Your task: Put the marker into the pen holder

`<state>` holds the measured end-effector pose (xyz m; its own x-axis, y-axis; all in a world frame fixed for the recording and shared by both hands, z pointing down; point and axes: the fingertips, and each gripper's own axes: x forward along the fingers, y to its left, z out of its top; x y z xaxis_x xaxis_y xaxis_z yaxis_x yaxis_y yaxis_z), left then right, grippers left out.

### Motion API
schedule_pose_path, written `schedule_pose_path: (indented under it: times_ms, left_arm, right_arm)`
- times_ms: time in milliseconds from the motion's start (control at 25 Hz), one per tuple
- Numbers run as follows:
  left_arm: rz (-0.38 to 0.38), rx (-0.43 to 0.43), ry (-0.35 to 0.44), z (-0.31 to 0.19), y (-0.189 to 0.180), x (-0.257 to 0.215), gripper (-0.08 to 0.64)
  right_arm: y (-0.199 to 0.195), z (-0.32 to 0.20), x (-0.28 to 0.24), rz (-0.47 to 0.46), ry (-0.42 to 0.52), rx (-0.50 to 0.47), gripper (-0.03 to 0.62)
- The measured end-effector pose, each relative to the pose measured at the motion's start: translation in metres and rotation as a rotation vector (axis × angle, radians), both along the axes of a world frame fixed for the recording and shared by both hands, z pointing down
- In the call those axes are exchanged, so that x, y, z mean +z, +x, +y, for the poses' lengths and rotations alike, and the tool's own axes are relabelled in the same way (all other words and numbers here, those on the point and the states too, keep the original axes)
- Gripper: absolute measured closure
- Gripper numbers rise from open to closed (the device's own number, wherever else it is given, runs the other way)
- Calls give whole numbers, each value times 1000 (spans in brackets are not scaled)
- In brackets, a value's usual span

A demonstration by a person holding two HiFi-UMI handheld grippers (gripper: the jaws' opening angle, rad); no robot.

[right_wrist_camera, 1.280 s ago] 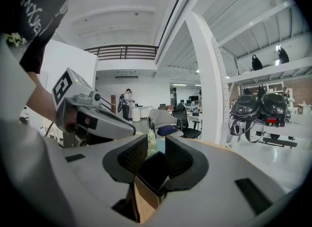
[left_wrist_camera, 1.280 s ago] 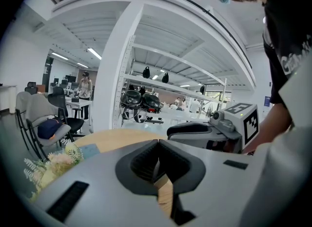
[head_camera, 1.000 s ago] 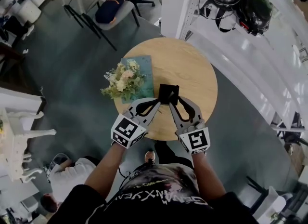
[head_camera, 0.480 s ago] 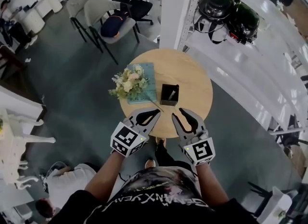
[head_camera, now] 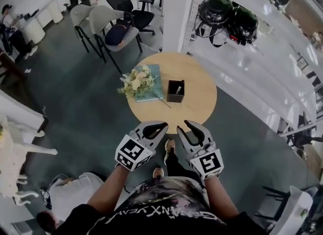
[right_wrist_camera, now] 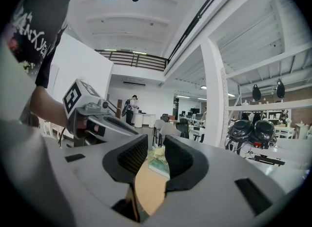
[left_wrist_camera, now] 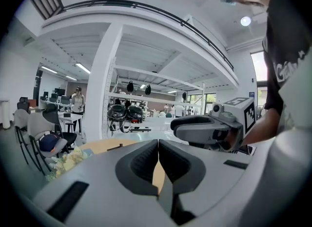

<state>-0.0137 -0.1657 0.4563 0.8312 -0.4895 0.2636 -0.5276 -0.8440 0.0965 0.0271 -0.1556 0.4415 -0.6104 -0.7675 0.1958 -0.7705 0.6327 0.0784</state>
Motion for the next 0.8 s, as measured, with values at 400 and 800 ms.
schedule_pose_path:
  times_ms: [400,800]
  left_arm:
    - [13,13,-7,65,5,-13,538]
    - [22,-58,-10,63,32,-25,538]
  right_arm:
    - [5,69,-11,21,52,7,477]
    - [32,68,-8,-16,27,-27,492]
